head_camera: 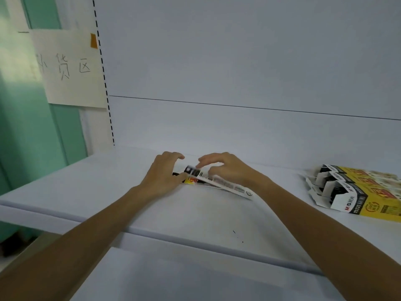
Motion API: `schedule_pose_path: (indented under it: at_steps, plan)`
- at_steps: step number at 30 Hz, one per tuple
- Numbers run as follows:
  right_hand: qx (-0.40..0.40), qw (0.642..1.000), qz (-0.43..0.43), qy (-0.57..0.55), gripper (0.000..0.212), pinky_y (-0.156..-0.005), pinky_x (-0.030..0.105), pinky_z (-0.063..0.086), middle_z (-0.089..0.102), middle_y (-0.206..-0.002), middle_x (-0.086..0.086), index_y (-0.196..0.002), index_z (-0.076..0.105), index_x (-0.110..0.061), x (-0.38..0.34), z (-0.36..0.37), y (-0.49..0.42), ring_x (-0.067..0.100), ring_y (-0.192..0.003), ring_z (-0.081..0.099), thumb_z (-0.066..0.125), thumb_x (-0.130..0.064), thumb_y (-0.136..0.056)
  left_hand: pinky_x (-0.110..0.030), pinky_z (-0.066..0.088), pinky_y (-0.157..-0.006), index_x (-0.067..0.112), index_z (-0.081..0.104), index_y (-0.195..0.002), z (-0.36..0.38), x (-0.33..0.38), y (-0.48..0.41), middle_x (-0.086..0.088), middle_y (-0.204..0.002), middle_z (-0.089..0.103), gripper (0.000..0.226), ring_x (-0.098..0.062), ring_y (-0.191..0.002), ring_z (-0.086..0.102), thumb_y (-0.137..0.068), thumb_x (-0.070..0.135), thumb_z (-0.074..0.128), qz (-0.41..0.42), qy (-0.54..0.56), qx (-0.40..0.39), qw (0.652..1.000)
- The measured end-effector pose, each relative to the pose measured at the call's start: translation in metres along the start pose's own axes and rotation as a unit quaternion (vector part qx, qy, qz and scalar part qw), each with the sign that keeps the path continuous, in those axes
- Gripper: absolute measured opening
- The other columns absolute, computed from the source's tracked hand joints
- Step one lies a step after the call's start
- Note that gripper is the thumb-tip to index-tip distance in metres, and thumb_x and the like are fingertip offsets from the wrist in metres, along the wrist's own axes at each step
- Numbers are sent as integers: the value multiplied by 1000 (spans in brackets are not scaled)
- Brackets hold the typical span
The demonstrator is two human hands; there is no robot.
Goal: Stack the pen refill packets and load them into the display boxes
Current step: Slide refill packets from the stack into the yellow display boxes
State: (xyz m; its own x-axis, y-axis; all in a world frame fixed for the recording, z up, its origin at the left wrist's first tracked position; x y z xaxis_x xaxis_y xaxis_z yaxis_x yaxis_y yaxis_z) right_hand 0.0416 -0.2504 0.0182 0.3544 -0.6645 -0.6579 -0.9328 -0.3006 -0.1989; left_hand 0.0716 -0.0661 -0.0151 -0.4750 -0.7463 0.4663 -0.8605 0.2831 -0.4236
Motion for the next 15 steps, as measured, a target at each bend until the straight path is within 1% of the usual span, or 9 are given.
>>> schedule_pose_path:
  at_steps: [2,4,6,8,10,12,13,14,15]
  plan:
    - [-44,999,1,10,35,-99,23,25,48,-135,-13,-108,64,-41,2,3,-4,2,-125,38,64,-19,-81,-28,31,-99,19,45,-129,0,-3,3,-2,-133,44,46,-21,-123,35,-85,23,59,4,-23,1,1000]
    - [-82,994,32,68,47,-97,24,28,46,-135,-13,-118,55,-46,12,1,-6,3,-122,39,72,-31,-77,-30,32,-100,21,47,-127,-2,-7,5,-1,-132,45,42,-20,-123,36,-86,23,58,5,-38,-16,999]
    - [-110,982,76,130,58,-96,25,33,47,-132,-10,-128,49,-38,24,-3,-4,7,-120,43,73,-36,-75,-30,31,-101,23,50,-123,-5,-12,5,1,-131,46,37,-18,-123,36,-88,26,57,18,-40,-47,998]
    - [-107,978,97,152,61,-92,23,37,52,-124,-8,-130,49,-28,30,-6,-3,8,-112,49,74,-39,-75,-31,30,-104,23,50,-125,-5,-16,3,3,-133,46,37,-16,-124,36,-89,30,56,33,-46,-78,995]
    - [-98,978,101,151,59,-82,20,40,57,-108,-10,-126,52,-24,28,-7,-5,7,-97,53,76,-38,-73,-32,29,-105,21,46,-130,-4,-17,-2,5,-135,45,42,-16,-126,36,-91,33,54,45,-50,-92,993]
    - [-102,976,95,169,48,-70,16,40,57,-92,-11,-115,60,-20,21,-5,-10,6,-85,54,77,-33,-73,-32,33,-102,20,44,-132,0,-14,-8,6,-132,48,45,-15,-122,41,-91,36,53,59,-47,-118,990]
    - [-96,974,85,188,38,-66,16,39,57,-88,-9,-107,64,-18,18,-4,-13,6,-80,54,76,-29,-73,-32,36,-97,22,45,-130,3,-12,-11,7,-125,52,43,-15,-116,45,-91,38,53,72,-47,-135,987]
    - [-82,972,72,210,30,-63,18,39,59,-86,-6,-100,66,-16,15,-3,-14,9,-79,54,76,-27,-74,-30,39,-91,24,48,-124,5,-10,-13,8,-114,54,37,-15,-108,48,-91,38,53,93,-55,-151,983]
    - [-60,969,62,232,25,-65,22,40,60,-87,-3,-95,67,-14,12,-1,-14,12,-80,54,75,-26,-74,-29,39,-83,26,51,-113,9,-7,-15,8,-101,54,25,-16,-98,50,-91,37,53,119,-75,-158,977]
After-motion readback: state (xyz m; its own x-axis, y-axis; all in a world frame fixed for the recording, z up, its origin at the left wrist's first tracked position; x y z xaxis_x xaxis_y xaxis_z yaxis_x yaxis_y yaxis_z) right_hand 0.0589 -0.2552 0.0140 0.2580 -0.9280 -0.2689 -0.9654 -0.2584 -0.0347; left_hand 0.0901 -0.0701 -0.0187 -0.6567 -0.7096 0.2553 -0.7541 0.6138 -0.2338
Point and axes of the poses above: each hand's wrist, its own y-axis away from the middle knuckle, its own z-axis out of the palm, x = y × z, the point moved 2 cm from there along -y, towards the middle knuckle
